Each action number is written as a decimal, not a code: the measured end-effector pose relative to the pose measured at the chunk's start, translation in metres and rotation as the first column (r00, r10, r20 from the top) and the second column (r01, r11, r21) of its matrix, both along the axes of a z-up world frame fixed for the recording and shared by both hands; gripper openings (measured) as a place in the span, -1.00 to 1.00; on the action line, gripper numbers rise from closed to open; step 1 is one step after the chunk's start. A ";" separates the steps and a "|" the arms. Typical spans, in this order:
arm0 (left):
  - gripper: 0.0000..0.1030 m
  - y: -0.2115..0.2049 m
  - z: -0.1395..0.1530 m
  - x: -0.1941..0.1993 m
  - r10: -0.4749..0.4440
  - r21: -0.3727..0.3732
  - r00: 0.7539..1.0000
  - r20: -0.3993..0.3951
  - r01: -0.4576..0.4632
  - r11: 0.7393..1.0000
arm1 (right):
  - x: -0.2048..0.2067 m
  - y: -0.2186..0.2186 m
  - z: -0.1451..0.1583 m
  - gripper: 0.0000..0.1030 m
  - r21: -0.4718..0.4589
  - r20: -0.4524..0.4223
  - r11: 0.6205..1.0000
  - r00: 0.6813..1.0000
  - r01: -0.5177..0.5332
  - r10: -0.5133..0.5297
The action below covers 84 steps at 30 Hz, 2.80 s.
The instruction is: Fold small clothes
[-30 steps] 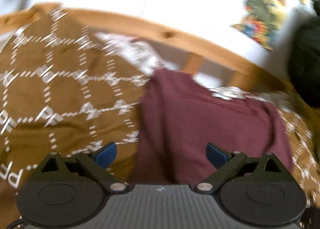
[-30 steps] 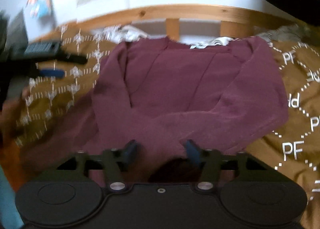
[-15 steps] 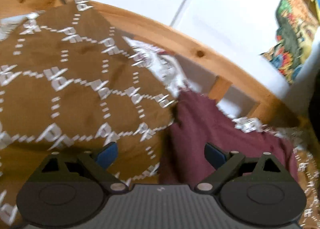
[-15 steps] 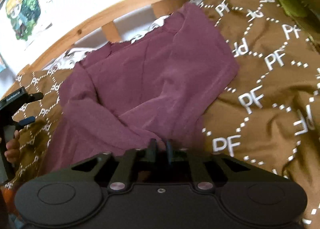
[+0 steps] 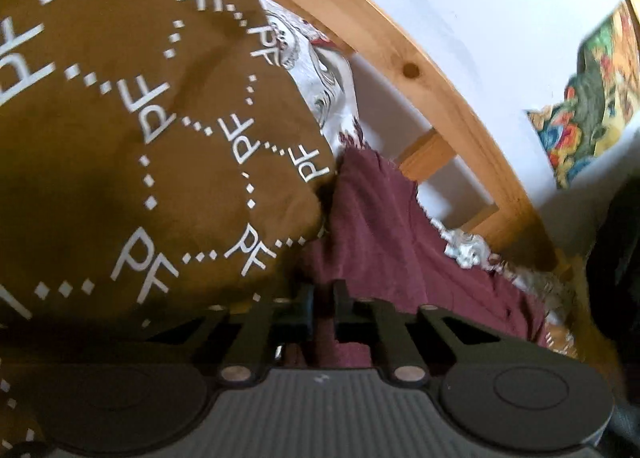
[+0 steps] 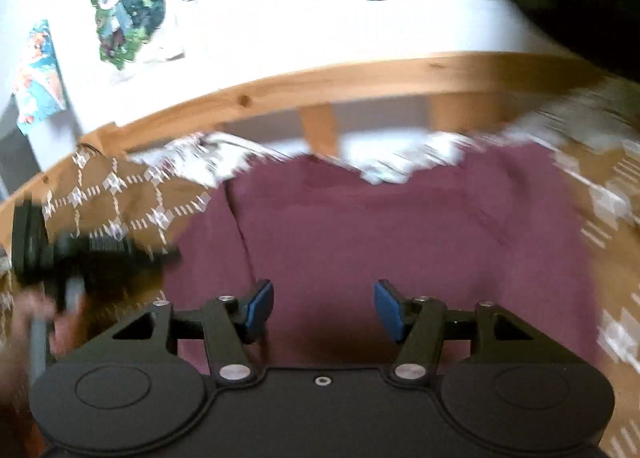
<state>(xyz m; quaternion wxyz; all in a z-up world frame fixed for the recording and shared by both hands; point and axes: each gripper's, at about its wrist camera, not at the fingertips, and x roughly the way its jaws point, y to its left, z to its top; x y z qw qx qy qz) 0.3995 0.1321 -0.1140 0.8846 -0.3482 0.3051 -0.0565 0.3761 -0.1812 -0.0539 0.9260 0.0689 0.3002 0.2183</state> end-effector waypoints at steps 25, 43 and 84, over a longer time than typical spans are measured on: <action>-0.66 0.035 0.005 -0.005 0.232 -0.030 0.972 -0.037 -0.233 0.972 | 0.141 0.191 -0.005 -0.16 0.034 -0.053 0.977 0.976 -0.211 0.212; 0.63 -0.042 0.019 0.002 0.133 0.492 0.991 -0.036 -0.098 0.865 | -0.100 0.038 -0.051 0.82 -0.509 0.031 0.858 0.995 -0.063 0.091; 0.99 -0.088 0.061 -0.199 -0.159 0.574 0.960 -0.230 0.266 0.775 | -0.256 0.060 -0.068 0.49 -0.673 -0.114 0.589 0.850 -0.448 0.515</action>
